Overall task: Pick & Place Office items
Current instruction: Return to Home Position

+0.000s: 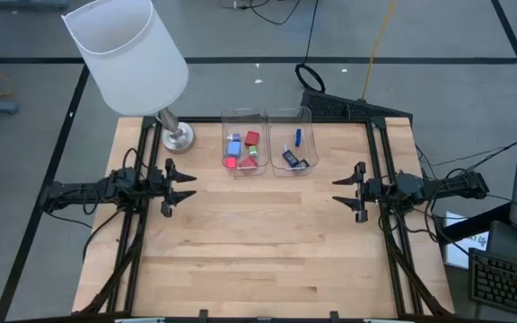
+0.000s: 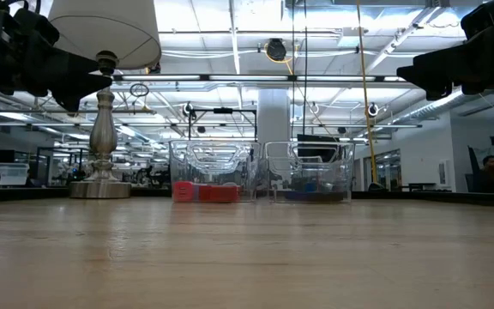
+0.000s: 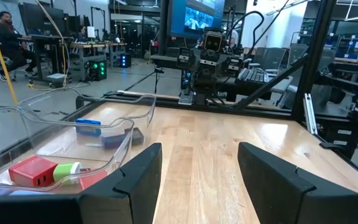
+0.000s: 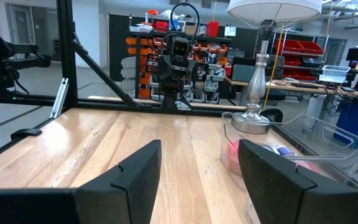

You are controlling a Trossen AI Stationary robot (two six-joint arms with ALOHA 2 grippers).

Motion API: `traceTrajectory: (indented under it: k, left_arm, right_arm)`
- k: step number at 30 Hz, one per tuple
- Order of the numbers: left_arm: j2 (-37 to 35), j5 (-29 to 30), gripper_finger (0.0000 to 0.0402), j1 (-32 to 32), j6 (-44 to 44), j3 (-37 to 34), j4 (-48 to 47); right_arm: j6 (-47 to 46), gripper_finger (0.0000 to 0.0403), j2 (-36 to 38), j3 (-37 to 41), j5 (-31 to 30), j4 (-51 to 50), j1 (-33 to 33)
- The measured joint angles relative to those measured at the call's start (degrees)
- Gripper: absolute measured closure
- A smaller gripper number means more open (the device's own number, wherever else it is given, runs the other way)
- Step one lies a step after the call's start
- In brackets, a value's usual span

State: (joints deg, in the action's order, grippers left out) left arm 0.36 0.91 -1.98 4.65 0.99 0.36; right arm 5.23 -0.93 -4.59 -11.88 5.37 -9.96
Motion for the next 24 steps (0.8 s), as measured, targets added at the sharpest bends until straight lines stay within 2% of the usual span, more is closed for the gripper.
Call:
traceTrajectory:
  k: [7,13,24]
  left_arm:
    - [0.0,0.0,0.0190,0.0,-0.6,0.0,0.0]
    - [0.0,0.2,0.0190,0.0,-5.9,0.0,0.0]
    - [0.0,0.5,0.0190,0.0,-5.7,-0.3,2.1]
  right_arm:
    - [0.0,0.0195,0.0,0.0,0.0,0.0,0.0]
    - [0.0,0.0195,0.0,0.0,0.0,0.0,0.0]
    - [0.0,0.0195,0.0,0.0,0.0,0.0,0.0]
